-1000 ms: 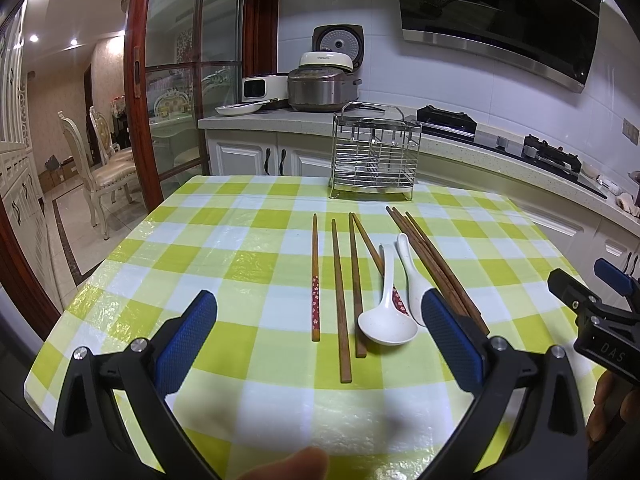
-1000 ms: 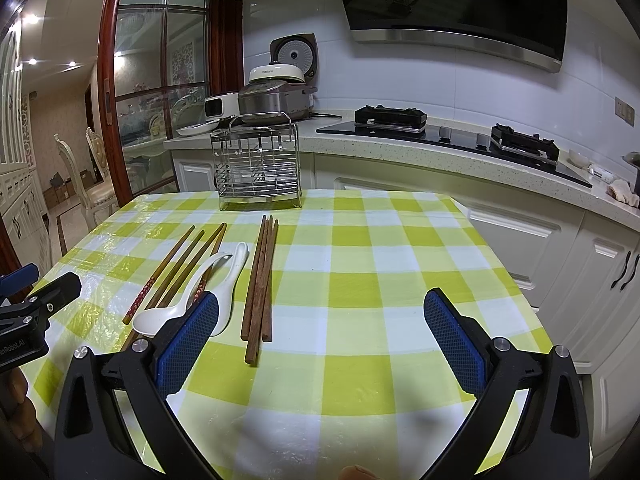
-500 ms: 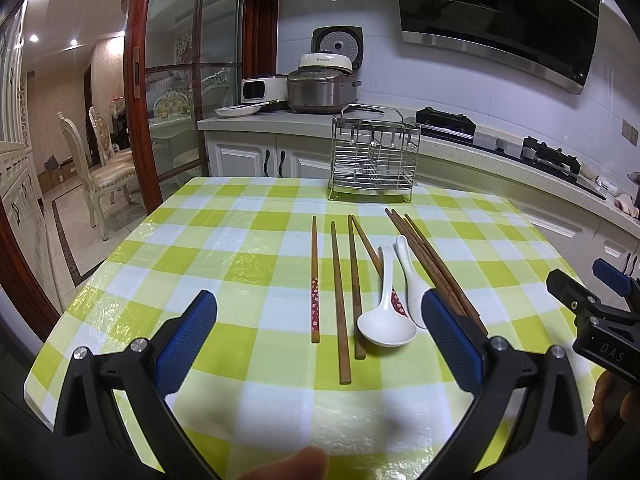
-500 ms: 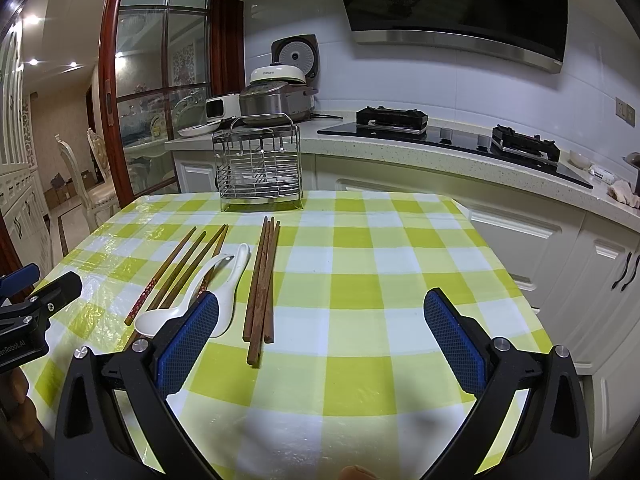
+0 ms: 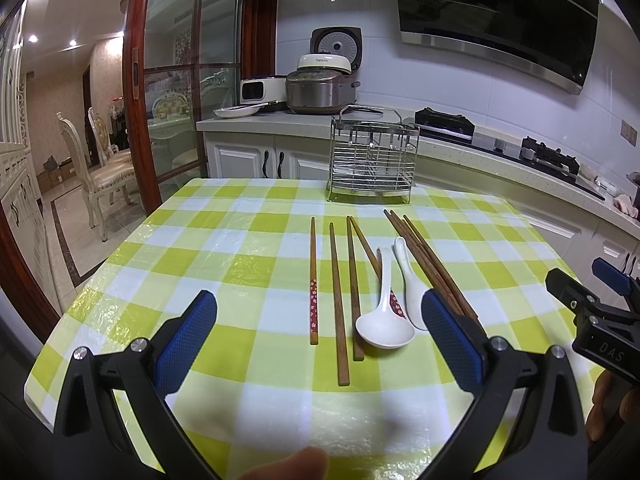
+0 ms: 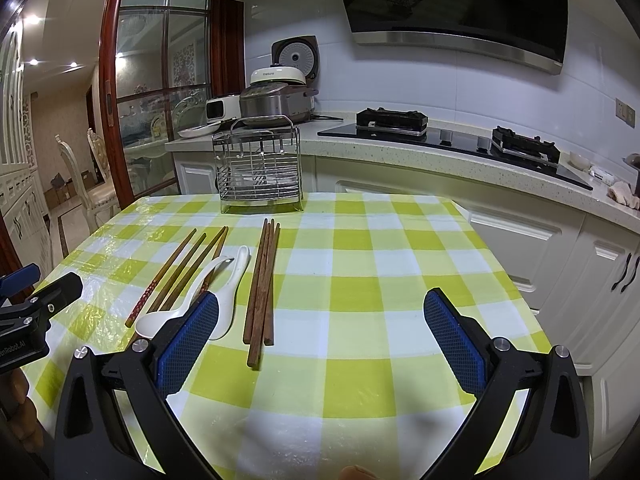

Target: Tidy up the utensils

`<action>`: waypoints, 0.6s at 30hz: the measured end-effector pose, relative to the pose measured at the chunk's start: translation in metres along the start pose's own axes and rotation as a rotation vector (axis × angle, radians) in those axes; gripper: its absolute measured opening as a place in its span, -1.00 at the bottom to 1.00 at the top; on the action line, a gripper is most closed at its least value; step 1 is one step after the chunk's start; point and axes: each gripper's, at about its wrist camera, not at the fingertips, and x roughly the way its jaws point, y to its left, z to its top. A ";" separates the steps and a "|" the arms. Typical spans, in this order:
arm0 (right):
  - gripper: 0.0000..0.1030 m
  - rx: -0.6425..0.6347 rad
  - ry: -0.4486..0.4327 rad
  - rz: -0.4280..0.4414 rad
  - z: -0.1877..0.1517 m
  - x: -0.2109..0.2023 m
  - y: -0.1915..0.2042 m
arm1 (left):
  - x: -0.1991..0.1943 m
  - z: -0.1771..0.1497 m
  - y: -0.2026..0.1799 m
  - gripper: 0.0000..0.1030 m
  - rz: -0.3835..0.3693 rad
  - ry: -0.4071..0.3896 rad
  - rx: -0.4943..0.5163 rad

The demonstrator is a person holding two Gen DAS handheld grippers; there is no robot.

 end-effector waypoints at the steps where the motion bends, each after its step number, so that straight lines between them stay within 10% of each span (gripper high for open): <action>1: 0.87 0.000 0.000 0.000 0.000 0.000 0.000 | 0.000 0.000 0.001 0.92 -0.001 0.000 0.000; 18: 0.87 0.000 0.000 0.000 0.000 0.000 0.000 | 0.000 0.000 0.001 0.92 -0.003 0.001 -0.002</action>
